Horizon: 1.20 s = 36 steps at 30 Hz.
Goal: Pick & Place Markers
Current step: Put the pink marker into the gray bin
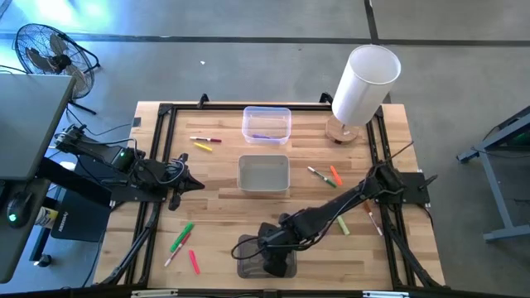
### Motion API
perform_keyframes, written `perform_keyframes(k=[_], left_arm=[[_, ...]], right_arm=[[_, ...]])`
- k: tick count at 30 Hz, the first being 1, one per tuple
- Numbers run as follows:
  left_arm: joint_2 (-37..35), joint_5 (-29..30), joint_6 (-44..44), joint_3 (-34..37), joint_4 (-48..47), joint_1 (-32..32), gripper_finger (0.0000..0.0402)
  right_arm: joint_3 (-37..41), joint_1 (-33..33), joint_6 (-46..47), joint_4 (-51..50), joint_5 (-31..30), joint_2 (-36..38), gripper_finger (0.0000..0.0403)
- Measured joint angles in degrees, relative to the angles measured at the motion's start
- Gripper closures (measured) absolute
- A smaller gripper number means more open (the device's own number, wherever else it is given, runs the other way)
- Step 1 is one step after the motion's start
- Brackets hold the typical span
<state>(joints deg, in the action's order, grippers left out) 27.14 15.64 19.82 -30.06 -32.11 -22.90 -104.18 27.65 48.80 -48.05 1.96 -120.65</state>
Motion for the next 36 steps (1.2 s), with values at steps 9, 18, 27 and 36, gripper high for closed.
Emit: perform_keyframes(k=[9,18,27,36], left_arm=[[0.0,0.0,0.0,0.0,0.2,0.0,0.0401],[0.6,3.9,2.6,0.0,0.2,0.0,0.0373],[0.9,8.7,4.6,0.0,1.1,0.0,0.0272],[7.3,15.0,7.1,-3.0,3.8,0.0,0.0275]], right_arm=[[0.0,0.0,-5.5,-6.8,-12.4,8.4,0.0394],[6.9,0.3,-7.6,-9.6,-18.9,18.5,0.04],[42.2,0.5,-2.7,19.4,-23.7,41.2,0.0402],[75.0,-1.3,-3.0,47.4,-26.5,64.3,0.0402]])
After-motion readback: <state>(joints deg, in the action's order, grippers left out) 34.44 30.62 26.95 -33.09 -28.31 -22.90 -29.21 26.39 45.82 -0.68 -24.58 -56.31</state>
